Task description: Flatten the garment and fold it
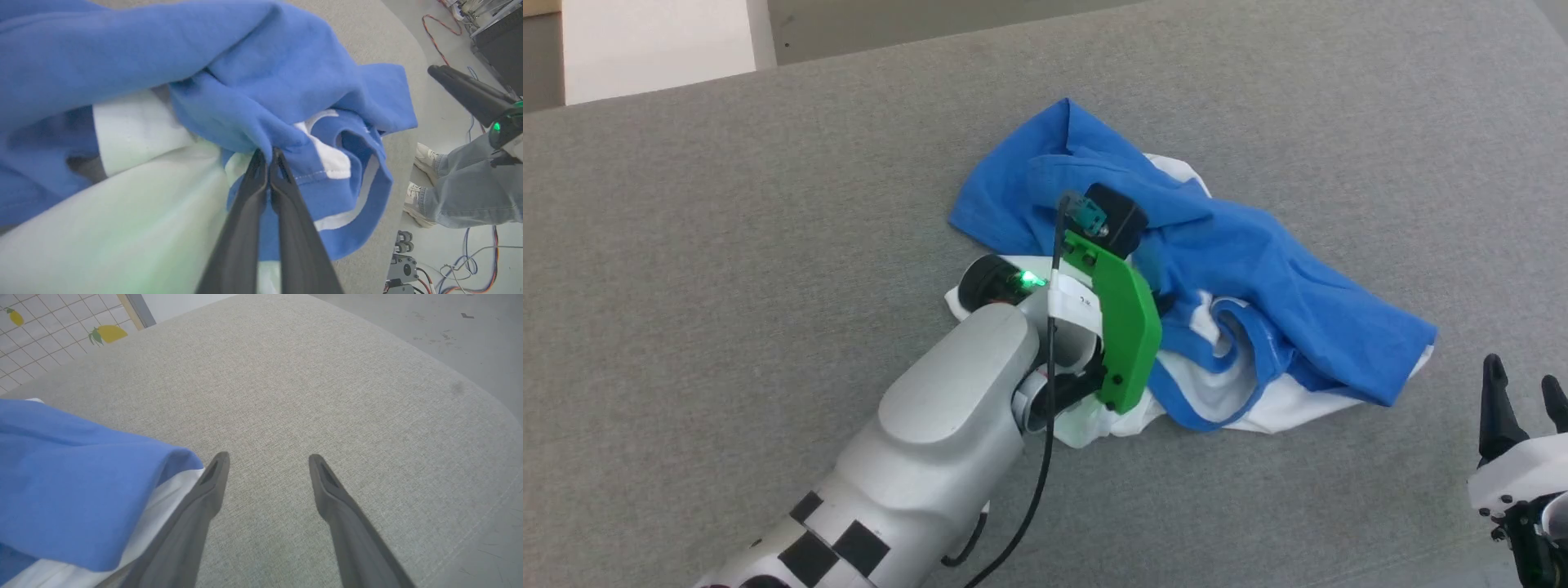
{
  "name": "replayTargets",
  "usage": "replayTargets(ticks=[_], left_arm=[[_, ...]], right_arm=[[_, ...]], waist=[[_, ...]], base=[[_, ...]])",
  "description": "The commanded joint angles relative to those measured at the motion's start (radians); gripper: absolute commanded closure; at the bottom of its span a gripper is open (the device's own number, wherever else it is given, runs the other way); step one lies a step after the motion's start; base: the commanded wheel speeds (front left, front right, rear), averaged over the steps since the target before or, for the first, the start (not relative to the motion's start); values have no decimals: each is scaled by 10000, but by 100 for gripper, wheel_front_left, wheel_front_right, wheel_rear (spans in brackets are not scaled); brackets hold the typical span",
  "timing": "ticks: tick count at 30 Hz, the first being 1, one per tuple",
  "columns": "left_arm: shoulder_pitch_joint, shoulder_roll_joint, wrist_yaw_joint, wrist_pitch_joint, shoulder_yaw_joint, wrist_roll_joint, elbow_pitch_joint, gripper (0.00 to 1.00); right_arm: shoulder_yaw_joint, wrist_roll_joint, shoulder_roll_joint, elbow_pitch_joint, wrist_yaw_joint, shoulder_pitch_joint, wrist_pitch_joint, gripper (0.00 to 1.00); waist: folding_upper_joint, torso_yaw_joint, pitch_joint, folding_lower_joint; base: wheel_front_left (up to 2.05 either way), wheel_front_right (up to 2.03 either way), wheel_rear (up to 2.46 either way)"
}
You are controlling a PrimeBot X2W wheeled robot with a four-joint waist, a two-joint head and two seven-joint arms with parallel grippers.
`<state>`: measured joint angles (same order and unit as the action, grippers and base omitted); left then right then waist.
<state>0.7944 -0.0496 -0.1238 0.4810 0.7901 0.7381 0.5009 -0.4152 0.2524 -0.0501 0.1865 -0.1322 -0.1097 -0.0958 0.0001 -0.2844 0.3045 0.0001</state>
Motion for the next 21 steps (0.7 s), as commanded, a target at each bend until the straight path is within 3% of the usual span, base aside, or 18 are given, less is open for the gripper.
replayTargets(ticks=[1, 6, 11, 16, 21], left_arm=[[264, -18, -67, -304, -34, 196, -137, 100], [464, -55, 24, -1684, -870, 594, -622, 100], [398, -566, 704, -2790, -1961, 643, -1375, 100], [-673, -1666, 2169, -3415, -3067, 452, -2333, 100], [-3239, -2628, 3659, -3148, -3835, 784, -2905, 100]], right_arm=[[11, -81, -1, 35, 15, -187, 69, 0], [-137, -341, -1, 8, 15, -91, -55, 0], [-244, -619, -1, -147, 15, 82, -338, 0], [17, -651, -1, -226, 15, 152, -609, 0], [317, -607, -1, -202, 15, 170, -755, 0]], waist=[[-1, 219, -134, -1], [-1, 1010, -655, -1], [-1, 2110, -1297, -1], [-1, 3076, -1796, -1], [-1, 3616, -1994, -1]], base=[[0, 0, 0], [0, 0, 0], [0, 0, 0], [0, 0, 0], [0, 0, 0]])
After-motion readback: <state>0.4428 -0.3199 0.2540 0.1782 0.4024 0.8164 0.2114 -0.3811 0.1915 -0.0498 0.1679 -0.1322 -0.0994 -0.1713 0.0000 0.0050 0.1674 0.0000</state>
